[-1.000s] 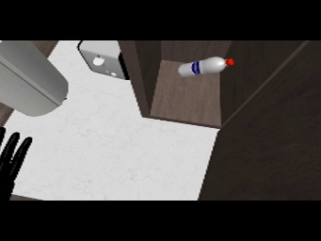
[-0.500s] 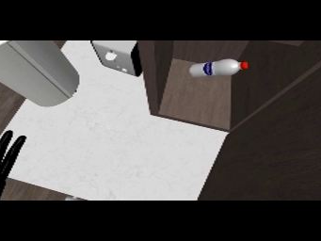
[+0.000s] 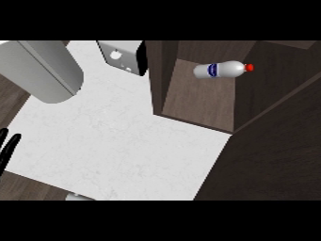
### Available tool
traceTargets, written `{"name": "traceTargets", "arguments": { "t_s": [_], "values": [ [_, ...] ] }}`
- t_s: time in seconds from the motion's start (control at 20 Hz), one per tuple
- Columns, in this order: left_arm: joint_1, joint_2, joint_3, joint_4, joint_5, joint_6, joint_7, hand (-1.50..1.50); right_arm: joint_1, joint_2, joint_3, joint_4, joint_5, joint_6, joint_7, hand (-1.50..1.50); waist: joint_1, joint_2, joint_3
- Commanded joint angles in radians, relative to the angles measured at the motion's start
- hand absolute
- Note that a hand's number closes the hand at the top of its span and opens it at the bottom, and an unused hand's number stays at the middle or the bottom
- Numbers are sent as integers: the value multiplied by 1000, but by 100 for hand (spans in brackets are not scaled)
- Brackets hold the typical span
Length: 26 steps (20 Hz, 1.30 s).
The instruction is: Pick up the bottled water, place it into the cabinet and close the cabinet
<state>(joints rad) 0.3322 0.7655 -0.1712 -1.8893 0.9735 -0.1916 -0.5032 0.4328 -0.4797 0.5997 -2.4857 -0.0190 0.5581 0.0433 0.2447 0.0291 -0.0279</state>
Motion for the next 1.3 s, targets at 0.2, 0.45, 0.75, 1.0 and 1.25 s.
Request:
{"name": "traceTargets", "arguments": {
  "t_s": [0.2, 0.45, 0.75, 1.0, 1.25],
  "values": [
    [-1, 11, 18, 20, 15, -23, 2, -150, -116, 30, 92, -8, 16, 12, 103, 150, -1, 5, -4],
    [3, 10, 22, 25, 30, -38, 2, -150, -122, 54, 87, 0, -11, -7, 113, 150, -10, 7, -4],
    [-20, 20, 44, 28, 29, -47, -4, -150, -93, 79, 120, 51, -84, 4, 102, 150, 13, 34, 1],
    [-31, 28, 44, 25, 28, -59, 2, -150, -98, 90, 105, 81, -143, 10, 94, 150, 52, 54, 2],
    [-39, 35, 57, 30, 42, -70, 5, -150, -126, 127, 50, 113, -178, -39, 134, 150, 42, 50, 4]
  ]
}}
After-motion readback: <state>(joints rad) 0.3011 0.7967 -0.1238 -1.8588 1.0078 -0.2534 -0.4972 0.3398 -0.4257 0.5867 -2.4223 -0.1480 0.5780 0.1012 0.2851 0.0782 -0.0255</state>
